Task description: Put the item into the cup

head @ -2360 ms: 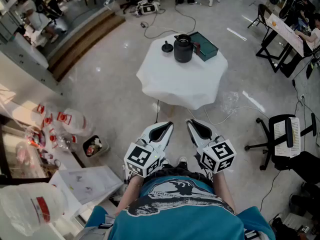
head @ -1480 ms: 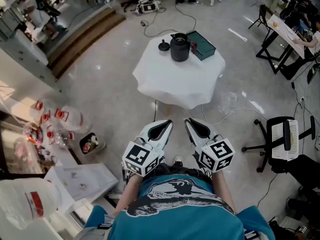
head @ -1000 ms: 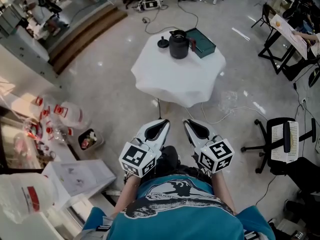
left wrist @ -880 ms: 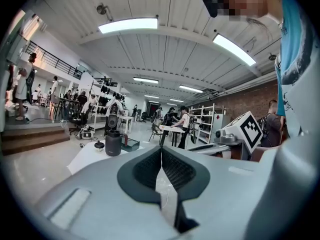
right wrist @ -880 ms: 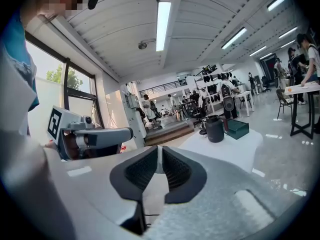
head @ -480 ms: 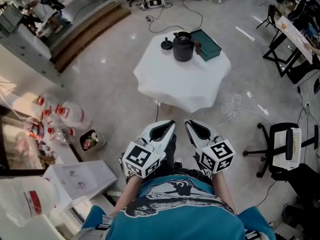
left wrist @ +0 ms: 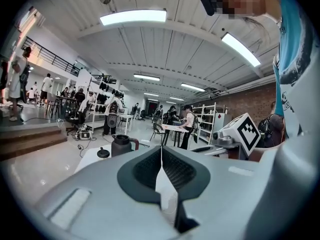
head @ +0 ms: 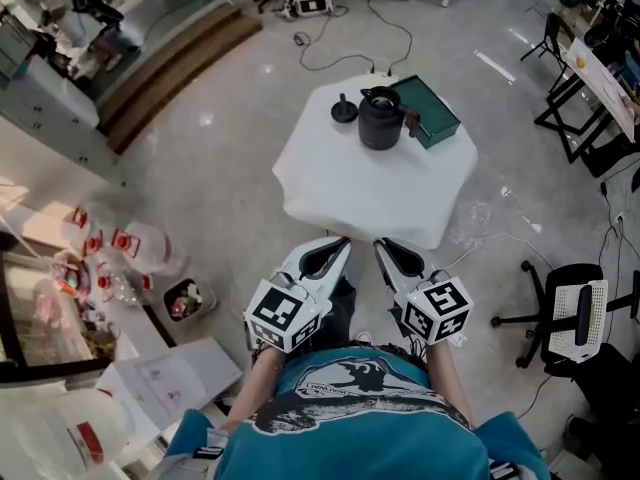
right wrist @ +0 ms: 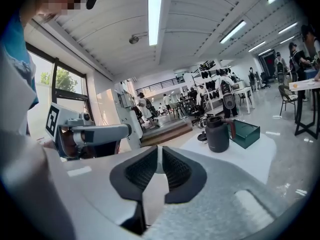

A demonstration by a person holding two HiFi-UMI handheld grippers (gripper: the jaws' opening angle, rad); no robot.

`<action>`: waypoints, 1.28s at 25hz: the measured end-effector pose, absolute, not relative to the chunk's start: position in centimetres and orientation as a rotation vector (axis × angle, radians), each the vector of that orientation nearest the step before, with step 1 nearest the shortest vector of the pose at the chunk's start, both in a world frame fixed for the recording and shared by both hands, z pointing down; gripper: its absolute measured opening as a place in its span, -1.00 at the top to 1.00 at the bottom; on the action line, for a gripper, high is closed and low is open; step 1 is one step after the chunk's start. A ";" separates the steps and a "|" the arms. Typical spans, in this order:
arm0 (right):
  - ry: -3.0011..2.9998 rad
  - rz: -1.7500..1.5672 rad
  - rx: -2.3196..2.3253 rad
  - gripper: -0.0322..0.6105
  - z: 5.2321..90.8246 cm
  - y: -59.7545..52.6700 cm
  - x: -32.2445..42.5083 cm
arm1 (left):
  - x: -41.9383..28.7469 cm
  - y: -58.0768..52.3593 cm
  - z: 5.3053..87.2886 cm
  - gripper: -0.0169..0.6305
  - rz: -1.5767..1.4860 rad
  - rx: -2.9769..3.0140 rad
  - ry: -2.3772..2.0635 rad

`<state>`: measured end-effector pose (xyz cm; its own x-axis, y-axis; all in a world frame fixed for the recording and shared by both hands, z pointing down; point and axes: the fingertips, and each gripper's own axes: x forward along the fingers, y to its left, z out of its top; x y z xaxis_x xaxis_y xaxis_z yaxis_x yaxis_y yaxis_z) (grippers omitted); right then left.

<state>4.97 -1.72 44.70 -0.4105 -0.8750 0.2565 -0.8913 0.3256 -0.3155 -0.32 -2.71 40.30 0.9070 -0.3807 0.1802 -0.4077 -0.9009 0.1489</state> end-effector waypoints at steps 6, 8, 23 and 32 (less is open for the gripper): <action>-2.487 0.660 1.713 0.80 44.5 -7.1 5.1 | -0.4 -8.8 40.1 0.90 0.221 2.877 -0.577; -2.473 0.659 1.722 0.80 44.4 -8.6 5.1 | -0.3 -10.4 40.0 0.90 0.213 2.876 -0.559; -2.360 0.649 1.855 0.80 44.6 -16.0 5.4 | 0.1 -18.4 40.2 0.90 0.193 2.900 -0.399; -2.312 0.665 1.889 0.80 44.8 -16.5 6.8 | 0.9 -19.0 40.7 0.90 0.190 2.878 -0.356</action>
